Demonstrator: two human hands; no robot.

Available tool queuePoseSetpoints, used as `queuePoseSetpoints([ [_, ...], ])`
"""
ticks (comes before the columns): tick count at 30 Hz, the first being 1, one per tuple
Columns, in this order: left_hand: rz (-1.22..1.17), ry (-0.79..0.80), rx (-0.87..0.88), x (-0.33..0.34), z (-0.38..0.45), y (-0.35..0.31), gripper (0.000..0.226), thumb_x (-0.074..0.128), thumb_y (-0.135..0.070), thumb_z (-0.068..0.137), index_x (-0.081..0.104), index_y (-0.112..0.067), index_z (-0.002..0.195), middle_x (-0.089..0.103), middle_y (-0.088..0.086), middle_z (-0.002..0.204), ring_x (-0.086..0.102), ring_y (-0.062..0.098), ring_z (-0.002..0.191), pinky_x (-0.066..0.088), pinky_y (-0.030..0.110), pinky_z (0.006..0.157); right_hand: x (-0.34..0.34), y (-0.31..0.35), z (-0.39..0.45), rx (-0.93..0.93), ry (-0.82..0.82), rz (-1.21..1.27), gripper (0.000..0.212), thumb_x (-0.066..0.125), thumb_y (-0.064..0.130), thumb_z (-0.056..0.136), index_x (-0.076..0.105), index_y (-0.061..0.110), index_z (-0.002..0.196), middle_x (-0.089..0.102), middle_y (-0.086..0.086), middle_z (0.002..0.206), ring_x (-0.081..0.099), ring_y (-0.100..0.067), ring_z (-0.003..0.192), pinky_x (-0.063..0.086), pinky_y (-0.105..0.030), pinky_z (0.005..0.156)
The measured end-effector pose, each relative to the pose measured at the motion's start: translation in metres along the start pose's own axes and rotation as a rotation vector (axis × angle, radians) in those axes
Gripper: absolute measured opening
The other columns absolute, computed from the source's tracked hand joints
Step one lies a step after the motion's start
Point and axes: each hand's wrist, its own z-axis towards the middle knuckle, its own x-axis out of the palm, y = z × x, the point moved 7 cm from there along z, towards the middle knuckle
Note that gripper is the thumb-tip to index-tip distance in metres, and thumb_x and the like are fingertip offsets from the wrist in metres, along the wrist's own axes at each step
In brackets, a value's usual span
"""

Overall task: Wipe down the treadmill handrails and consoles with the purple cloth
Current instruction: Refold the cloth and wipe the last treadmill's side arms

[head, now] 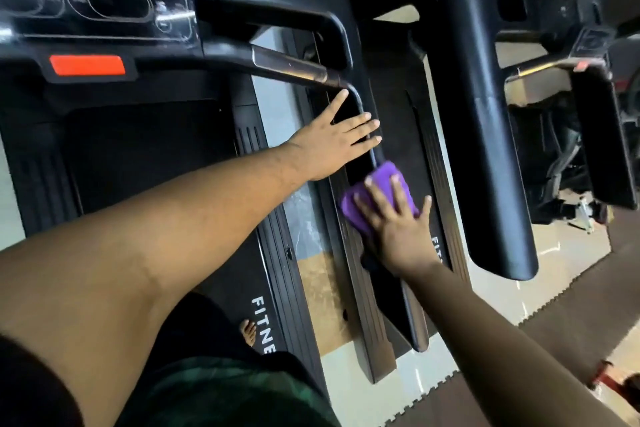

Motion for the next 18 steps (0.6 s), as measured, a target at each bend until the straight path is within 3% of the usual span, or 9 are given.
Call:
queuePoseSetpoints([
  [2, -0.008, 0.014, 0.017, -0.004, -0.001, -0.030, 0.081, 0.030, -0.001, 0.092, -0.002, -0.017, 0.164, -0.002, 0.011, 0.173, 0.002, 0.025, 0.160, -0.001, 0.074, 0.119, 0.003, -0.007, -0.006, 0.157, -0.091, 0.231, 0.089, 0.067, 0.032, 0.083, 0.023, 0.038, 0.160, -0.011, 0.009, 0.171, -0.012, -0.033, 0.156, 0.036, -0.075, 0.104],
  [4, -0.012, 0.025, -0.032, -0.003, -0.007, -0.046, 0.084, 0.031, 0.000, 0.090, -0.003, -0.018, 0.164, -0.003, 0.012, 0.173, 0.002, 0.026, 0.160, 0.002, 0.074, 0.119, 0.025, -0.003, -0.033, 0.221, -0.146, 0.336, 0.088, 0.067, 0.024, 0.084, 0.024, 0.041, 0.159, -0.012, 0.010, 0.171, -0.009, -0.031, 0.158, 0.045, -0.068, 0.100],
  [8, -0.045, 0.061, -0.082, -0.010, -0.026, -0.088, 0.096, 0.051, 0.001, 0.092, -0.009, -0.021, 0.164, -0.011, 0.013, 0.172, -0.003, 0.026, 0.160, 0.002, 0.079, 0.115, 0.084, 0.007, -0.138, 0.206, -0.158, 0.252, 0.097, 0.073, 0.022, 0.076, 0.027, 0.039, 0.159, -0.006, 0.003, 0.172, 0.004, -0.037, 0.157, 0.053, -0.061, 0.089],
  [11, -0.062, 0.069, -0.060, -0.012, -0.039, -0.139, 0.100, 0.055, -0.001, 0.091, -0.010, -0.024, 0.164, -0.013, 0.010, 0.172, -0.004, 0.025, 0.160, 0.002, 0.080, 0.114, 0.113, 0.024, -0.186, 0.133, -0.123, 0.052, 0.084, 0.074, 0.019, 0.076, 0.043, 0.026, 0.154, 0.009, -0.003, 0.171, 0.010, -0.050, 0.153, 0.044, -0.072, 0.094],
  [15, -0.189, 0.123, -0.113, -0.014, -0.059, -0.197, 0.097, 0.062, -0.024, 0.097, -0.008, -0.026, 0.164, -0.014, 0.008, 0.172, -0.002, 0.023, 0.160, 0.002, 0.076, 0.118, 0.119, 0.038, -0.182, -0.044, -0.092, -0.156, 0.061, 0.061, 0.023, 0.091, 0.050, 0.020, 0.150, 0.018, -0.007, 0.170, 0.000, -0.056, 0.151, 0.014, -0.085, 0.104],
  [16, -0.271, 0.146, -0.152, -0.014, -0.067, -0.210, 0.095, 0.061, -0.032, 0.099, -0.007, -0.026, 0.164, -0.015, 0.006, 0.172, -0.003, 0.022, 0.160, 0.002, 0.075, 0.119, 0.120, 0.037, -0.183, -0.072, -0.104, -0.148, 0.058, 0.063, 0.021, 0.089, 0.056, 0.020, 0.146, 0.025, -0.007, 0.168, -0.001, -0.054, 0.152, 0.015, -0.085, 0.104],
  [18, -0.512, 0.214, -0.266, -0.011, -0.088, -0.237, 0.092, 0.058, -0.045, 0.101, -0.005, -0.026, 0.165, -0.013, 0.004, 0.172, 0.000, 0.022, 0.160, 0.003, 0.071, 0.121, 0.116, 0.032, -0.198, -0.100, -0.183, -0.051, 0.054, 0.075, 0.015, 0.077, 0.071, 0.022, 0.130, 0.045, -0.004, 0.158, 0.008, -0.043, 0.153, 0.032, -0.081, 0.102],
])
